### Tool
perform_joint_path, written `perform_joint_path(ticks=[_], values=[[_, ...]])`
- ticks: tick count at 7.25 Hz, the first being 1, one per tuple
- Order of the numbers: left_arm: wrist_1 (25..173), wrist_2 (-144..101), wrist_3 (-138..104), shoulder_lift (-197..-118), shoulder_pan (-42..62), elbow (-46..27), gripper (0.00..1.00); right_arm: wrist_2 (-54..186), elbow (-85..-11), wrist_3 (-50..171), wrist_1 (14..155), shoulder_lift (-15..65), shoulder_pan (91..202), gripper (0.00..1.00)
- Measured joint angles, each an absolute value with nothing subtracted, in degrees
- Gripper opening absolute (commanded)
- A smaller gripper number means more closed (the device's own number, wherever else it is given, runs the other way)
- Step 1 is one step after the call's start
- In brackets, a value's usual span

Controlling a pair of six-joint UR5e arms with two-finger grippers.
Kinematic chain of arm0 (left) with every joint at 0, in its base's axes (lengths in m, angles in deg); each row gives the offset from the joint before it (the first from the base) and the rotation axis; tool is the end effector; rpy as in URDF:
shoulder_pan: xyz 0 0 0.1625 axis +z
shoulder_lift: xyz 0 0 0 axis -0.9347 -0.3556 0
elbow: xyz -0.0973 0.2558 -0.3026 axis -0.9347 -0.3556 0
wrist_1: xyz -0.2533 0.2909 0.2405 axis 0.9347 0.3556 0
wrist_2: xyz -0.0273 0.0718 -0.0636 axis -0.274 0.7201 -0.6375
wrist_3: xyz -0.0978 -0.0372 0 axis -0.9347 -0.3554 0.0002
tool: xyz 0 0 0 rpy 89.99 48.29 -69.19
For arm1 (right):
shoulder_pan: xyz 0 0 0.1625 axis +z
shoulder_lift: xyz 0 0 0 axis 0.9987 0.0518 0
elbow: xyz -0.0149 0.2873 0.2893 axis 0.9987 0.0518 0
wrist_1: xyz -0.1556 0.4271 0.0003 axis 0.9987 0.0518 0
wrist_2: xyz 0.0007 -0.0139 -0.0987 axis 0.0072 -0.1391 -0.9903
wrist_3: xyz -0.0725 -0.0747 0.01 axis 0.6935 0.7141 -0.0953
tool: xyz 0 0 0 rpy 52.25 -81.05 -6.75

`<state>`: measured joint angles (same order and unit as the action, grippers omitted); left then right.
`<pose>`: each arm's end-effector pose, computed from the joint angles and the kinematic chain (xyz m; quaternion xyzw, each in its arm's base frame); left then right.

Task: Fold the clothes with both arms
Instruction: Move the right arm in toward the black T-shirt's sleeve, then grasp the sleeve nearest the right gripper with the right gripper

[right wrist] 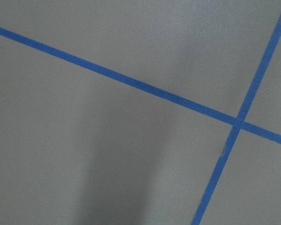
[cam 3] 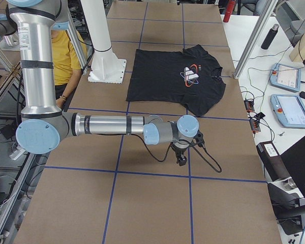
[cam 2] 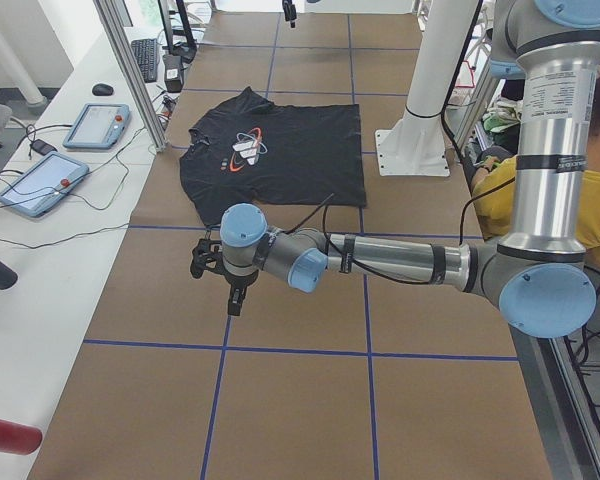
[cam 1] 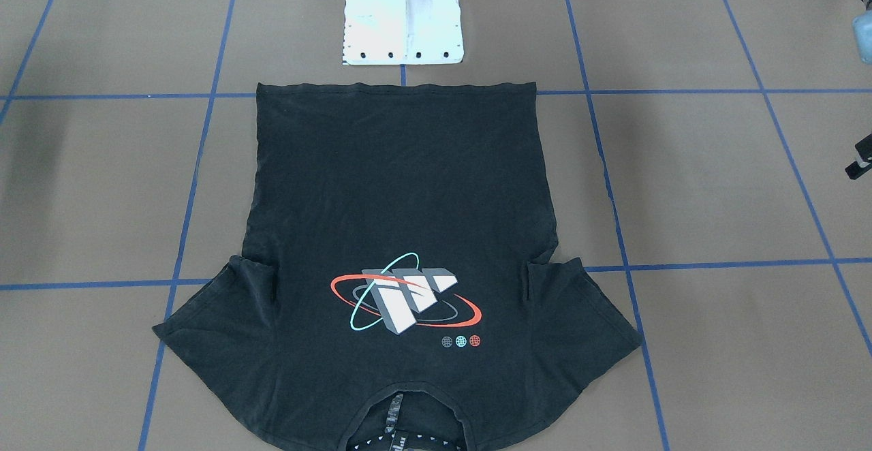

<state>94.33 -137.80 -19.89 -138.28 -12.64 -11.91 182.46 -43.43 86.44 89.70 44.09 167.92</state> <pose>0.0241 -0.5589 0.5635 0.1034 0.4297 0.0123 0.8969 -0.0334 -0.5494 0.6301 0.0616 -0.4161 -0.1733 0.8905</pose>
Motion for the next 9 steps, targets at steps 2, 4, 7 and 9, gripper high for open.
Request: perform_joint_path(ticks=[2, 4, 7, 9], values=[[98.07, -138.37, -19.7, -137.79, -12.4, -11.07, 1.0, 182.45, -43.2, 80.86, 88.59, 42.97, 166.12, 1.0], [100.18, -139.25, -20.04, -136.85, -11.62, -10.72, 1.0, 182.14, -43.02, 70.97, 88.21, 39.64, 163.02, 1.0], [102.86, -141.84, -20.13, -136.32, -11.2, -11.7, 1.0, 182.09, -43.02, 54.81, 85.64, 35.22, 156.09, 0.96], [103.52, -142.76, -20.23, -136.12, -11.11, -12.42, 1.0, 179.75, -37.12, 39.09, 73.46, 29.96, 152.33, 0.94]])
